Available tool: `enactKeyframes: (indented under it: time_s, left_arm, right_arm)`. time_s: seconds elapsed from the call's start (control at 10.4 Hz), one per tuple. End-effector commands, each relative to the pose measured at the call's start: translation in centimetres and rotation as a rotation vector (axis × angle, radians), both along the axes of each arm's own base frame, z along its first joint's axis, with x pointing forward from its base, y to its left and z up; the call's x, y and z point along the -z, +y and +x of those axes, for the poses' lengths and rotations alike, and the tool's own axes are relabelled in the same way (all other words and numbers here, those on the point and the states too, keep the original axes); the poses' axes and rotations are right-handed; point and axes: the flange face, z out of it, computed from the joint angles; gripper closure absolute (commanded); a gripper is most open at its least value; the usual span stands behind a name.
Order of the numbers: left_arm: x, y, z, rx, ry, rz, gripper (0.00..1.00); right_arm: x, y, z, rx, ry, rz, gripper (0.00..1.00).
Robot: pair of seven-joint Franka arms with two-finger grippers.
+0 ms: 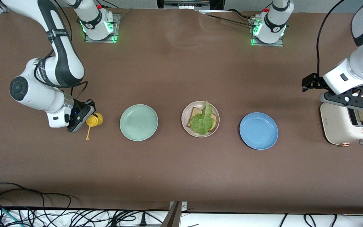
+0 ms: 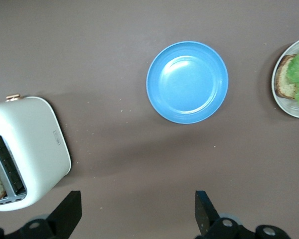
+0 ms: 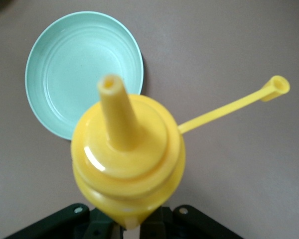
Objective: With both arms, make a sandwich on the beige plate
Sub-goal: 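Carry the yellow bottle past the green plate with the right gripper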
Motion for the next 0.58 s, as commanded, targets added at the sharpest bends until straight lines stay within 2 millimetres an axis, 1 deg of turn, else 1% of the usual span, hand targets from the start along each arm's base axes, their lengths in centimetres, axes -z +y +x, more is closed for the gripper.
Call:
enactKeyframes:
  time_s: [0.0, 0.1, 0.19, 0.29, 0.38, 0.48]
  left_arm:
    - [-0.7, 2.2, -0.5, -0.044, 0.034, -0.024, 0.0]
    - [-0.6, 3.2, -0.5, -0.065, 0.037, -0.023, 0.0]
    - [-0.2, 4.9, -0.4, -0.092, 0.041, -0.023, 0.0]
    - [0.9, 5.9, -0.2, -0.109, 0.061, -0.023, 0.0]
    - [1.3, 6.3, -0.1, -0.118, 0.068, -0.021, 0.0]
    - [1.0, 7.8, 0.0, -0.136, 0.058, -0.011, 0.0]
  right_arm:
    - [2.3, -0.2, 0.4, 0.012, -0.016, 0.079, 1.0]
    - [2.9, -0.2, 0.4, 0.018, -0.009, 0.086, 1.0]
    - [3.6, -0.3, 0.5, 0.018, -0.014, 0.082, 1.0]
    - [4.4, -0.5, 0.6, 0.012, -0.019, 0.076, 1.0]
    - [4.9, -0.6, 0.6, 0.011, -0.016, 0.074, 1.0]
    - [5.1, -0.6, 0.6, 0.013, -0.017, 0.072, 1.0]
